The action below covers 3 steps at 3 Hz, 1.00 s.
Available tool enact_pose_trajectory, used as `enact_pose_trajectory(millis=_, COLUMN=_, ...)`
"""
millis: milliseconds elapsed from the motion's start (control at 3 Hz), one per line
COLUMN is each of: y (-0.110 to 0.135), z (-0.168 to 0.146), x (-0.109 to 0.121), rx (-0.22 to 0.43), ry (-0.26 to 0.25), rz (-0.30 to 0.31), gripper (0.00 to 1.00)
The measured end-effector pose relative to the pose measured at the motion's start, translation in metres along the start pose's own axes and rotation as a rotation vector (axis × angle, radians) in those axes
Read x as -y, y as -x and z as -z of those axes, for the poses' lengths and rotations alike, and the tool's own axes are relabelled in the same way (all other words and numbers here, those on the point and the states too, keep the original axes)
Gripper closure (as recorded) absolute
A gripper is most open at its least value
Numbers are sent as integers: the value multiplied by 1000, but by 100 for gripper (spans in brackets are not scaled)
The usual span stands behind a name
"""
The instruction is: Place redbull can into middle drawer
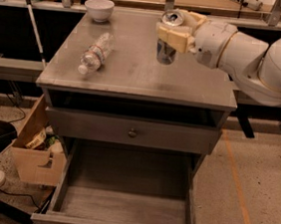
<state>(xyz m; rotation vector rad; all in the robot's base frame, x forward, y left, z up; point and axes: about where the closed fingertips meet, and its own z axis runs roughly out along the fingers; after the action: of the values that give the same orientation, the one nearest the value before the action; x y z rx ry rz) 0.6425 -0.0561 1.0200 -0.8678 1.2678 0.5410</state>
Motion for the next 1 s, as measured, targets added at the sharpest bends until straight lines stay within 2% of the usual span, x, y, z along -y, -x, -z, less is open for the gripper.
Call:
enact_pose_trajectory(millis=333, y=-40, z=40, x=-65, rx=-41, ry=88, rz=-94, gripper=100)
enact_pose_trajectory(millis=667, y=-75, z=77, x=-113, rx=-100, ry=193, rz=-161, gripper=100)
enact_pose_trajectory(millis=1000, y=-102, z=106, x=-142, rx=-129, ry=308, rz=-197, gripper=100)
